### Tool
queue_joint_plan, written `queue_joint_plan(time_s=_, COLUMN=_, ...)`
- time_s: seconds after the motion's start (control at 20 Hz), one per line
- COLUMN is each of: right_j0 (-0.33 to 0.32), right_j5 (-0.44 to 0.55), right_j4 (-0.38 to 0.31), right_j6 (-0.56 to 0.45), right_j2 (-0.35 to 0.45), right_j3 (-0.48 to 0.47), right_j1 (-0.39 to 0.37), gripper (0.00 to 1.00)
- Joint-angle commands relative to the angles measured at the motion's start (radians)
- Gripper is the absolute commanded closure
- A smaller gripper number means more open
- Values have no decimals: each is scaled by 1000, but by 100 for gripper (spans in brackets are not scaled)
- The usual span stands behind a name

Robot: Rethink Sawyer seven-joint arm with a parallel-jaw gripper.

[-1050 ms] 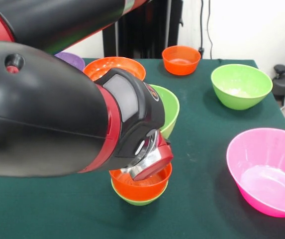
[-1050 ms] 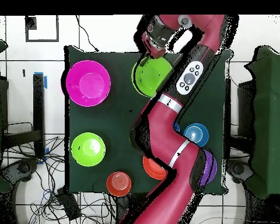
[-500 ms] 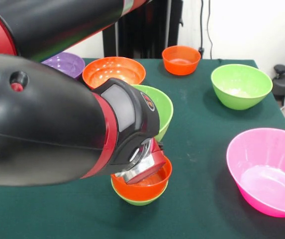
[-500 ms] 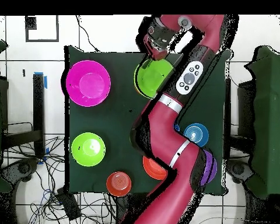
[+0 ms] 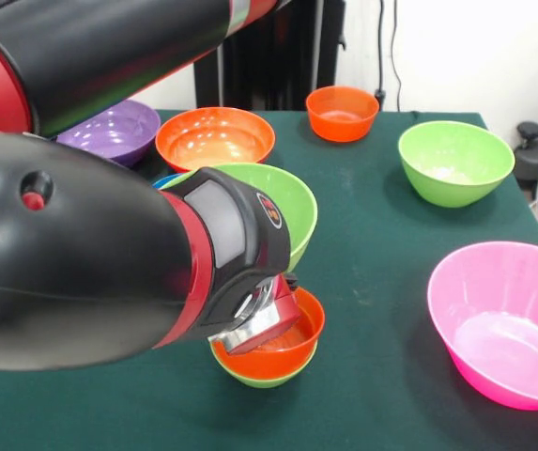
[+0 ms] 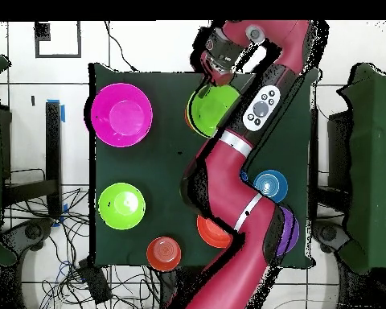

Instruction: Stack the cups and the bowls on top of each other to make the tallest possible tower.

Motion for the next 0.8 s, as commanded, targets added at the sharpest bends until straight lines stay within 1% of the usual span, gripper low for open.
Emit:
queue_joint_plan(time_s=0.05, right_j0=3, right_j5=-48, right_j4=-118, right_j6=223, right_j2=-20, right_j3=-116, right_j1=11, gripper=100)
queue_joint_plan(time_s=0.2, right_j0=2, right_j5=-55, right_j4=-130, right_j6=262, right_j2=7, right_j3=-122, right_j1=14, gripper=100)
queue_joint_plan(time_s=0.35, right_j0=2, right_j5=-86, right_j4=-127, right_j6=270, right_j2=38, right_j3=-133, right_j1=23, gripper=100)
queue_joint_plan(time_s=0.45, right_j0=1, right_j5=-134, right_j4=-112, right_j6=304, right_j2=66, right_j3=-147, right_j1=29, gripper=100)
queue_joint_plan(time_s=0.5, right_j0=1, right_j5=-183, right_j4=-99, right_j6=341, right_j2=83, right_j3=-156, right_j1=33, gripper=100)
queue_joint_plan(time_s=0.6, right_j0=0, right_j5=-236, right_j4=-92, right_j6=367, right_j2=101, right_j3=-164, right_j1=37, gripper=100)
queue_joint_plan(time_s=0.65, right_j0=0, right_j5=-246, right_j4=-91, right_j6=373, right_j2=111, right_j3=-167, right_j1=38, gripper=100)
queue_joint_plan(time_s=0.8, right_j0=-1, right_j5=-274, right_j4=-88, right_j6=434, right_j2=133, right_j3=-176, right_j1=39, gripper=100)
